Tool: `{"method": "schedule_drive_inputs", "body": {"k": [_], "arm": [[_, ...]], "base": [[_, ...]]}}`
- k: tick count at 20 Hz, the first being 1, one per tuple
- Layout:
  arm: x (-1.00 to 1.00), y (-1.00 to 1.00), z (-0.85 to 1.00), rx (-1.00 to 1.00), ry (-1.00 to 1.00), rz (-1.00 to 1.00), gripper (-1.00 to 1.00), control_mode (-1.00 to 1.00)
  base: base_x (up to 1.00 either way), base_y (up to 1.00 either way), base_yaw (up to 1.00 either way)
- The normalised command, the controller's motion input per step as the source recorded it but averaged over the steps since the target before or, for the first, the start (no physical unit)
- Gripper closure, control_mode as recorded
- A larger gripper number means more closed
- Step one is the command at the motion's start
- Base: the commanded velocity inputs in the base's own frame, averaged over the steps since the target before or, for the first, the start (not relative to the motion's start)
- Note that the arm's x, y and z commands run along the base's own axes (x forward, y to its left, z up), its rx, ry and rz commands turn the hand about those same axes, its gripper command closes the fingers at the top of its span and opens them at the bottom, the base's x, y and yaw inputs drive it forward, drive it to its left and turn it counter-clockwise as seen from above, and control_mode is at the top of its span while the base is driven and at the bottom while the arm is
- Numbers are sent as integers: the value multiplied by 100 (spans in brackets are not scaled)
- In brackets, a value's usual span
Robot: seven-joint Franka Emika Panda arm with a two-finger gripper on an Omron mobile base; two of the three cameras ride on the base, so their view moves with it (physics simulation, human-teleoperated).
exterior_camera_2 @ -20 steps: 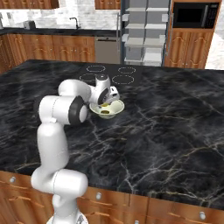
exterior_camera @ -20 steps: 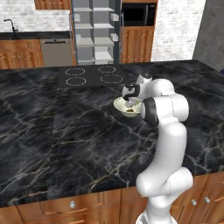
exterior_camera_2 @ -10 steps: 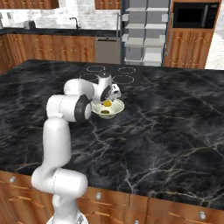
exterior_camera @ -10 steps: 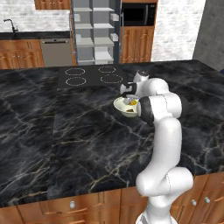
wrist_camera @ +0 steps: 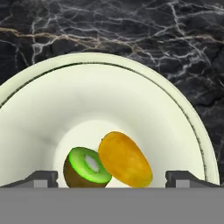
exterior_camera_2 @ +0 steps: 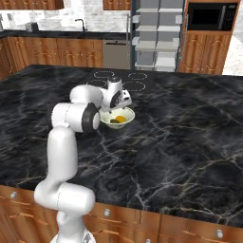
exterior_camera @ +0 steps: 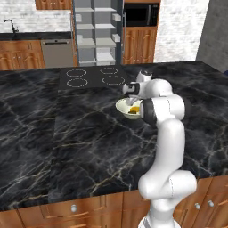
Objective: Retrieve the kiwi and mango from the fridge and place them into the bowl on the dining table.
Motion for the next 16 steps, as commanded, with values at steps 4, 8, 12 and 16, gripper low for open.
{"method": "schedule_drive_inputs", "body": {"k": [4,8,12,16], "arm": [[-100,0,34,0,-29,0,-100,-100],[-100,0,63,0,-42,0,-100,-100],[-100,0,78,0,-43,0,-100,-100],[-100,0,89,-4,-41,0,-100,-100]], "base": [[0,0,0],[0,0,0],[0,0,0],[0,0,0]]}}
